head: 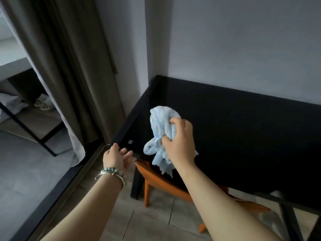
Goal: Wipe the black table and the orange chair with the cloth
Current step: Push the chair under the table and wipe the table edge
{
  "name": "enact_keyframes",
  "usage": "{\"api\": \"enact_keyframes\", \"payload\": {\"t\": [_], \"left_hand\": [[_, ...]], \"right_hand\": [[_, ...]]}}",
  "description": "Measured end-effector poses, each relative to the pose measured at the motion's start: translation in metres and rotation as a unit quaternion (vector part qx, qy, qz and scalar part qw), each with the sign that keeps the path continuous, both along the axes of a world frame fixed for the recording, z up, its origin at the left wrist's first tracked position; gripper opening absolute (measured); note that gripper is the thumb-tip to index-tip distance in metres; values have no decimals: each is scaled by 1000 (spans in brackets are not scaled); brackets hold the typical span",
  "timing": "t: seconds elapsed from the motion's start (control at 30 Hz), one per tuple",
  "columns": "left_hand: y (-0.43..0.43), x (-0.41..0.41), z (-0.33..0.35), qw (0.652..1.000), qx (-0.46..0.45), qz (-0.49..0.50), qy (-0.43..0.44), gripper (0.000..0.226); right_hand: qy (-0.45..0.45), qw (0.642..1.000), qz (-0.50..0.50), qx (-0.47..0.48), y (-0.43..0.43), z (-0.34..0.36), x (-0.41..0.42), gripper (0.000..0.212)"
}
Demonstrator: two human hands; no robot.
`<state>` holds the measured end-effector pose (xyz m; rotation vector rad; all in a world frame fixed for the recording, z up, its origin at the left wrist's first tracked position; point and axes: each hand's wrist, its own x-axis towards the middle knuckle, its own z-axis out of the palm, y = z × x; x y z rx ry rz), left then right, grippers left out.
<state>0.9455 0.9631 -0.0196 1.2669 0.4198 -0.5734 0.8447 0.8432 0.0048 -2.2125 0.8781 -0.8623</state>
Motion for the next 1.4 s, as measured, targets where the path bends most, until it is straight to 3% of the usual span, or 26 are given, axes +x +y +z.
{"api": "enact_keyframes", "payload": {"t": [0.07, 0.13, 0.23, 0.33, 0.47, 0.8, 1.13, 1.3, 1.4], "left_hand": [[3, 18, -7, 998, 34, 33, -29, 16], [6, 26, -12, 995, 70, 56, -47, 14], [3, 26, -15, 991, 108, 52, -65, 13], [-18, 19, -13, 984, 140, -19, -108, 15], [-48, -8, -16, 972, 162, -100, -137, 13], [-140, -160, -34, 958, 148, -181, -165, 19], [-237, -330, -36, 932, 122, -306, -148, 17], [-272, -372, -40, 898, 133, -399, -129, 18], [-281, -385, -47, 877, 143, -440, -127, 18]], "right_hand": [[109, 989, 84, -49, -1, -15, 38, 54], [250, 952, 162, -64, 1, -42, 59, 63], [376, 906, 183, -63, -2, -73, 63, 66], [393, 899, 192, -2, -9, -80, 60, 64], [378, 906, 188, -18, -16, -80, 27, 68], [398, 907, 139, 12, -114, -75, -154, 66], [387, 914, -94, 77, -195, -75, -390, 50], [434, 868, -227, 88, -189, -83, -457, 49], [471, 811, -266, 222, -178, -97, -493, 45]]}}
